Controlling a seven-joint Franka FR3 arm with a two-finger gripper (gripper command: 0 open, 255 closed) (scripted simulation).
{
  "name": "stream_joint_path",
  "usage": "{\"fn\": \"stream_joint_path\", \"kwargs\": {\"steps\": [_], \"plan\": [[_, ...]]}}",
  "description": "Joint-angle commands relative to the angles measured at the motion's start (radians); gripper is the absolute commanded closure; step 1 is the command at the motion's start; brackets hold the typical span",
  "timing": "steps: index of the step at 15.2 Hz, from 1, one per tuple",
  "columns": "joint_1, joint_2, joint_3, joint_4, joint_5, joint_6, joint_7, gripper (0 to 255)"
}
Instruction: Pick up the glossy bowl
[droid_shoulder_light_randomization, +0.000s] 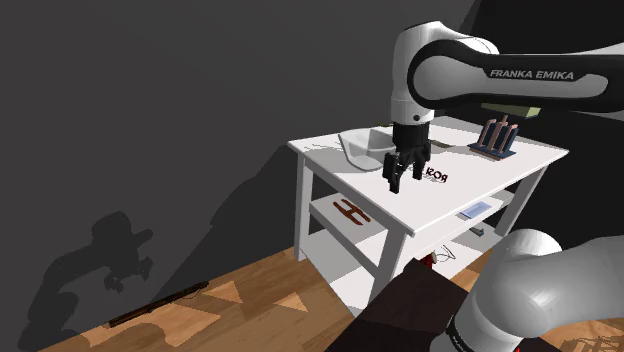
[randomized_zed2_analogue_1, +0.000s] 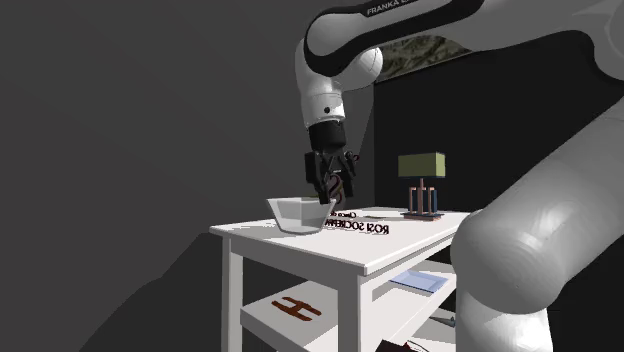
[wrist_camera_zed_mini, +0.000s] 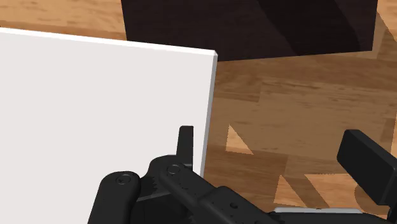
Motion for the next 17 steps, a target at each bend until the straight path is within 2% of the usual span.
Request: {"fn": "stream_joint_path", "kwargs": {"steps": [1, 9, 17], "plan": [[0.000, 0.000, 0.000, 0.000, 0.000, 0.000, 0.000, 0], [-0.021, 0.275, -0.106, 0.198, -0.062, 0.107, -0.144, 0], [-0.031, 0.564, -0.189, 0.473, -0.057, 0.152, -0.291, 0]]}}
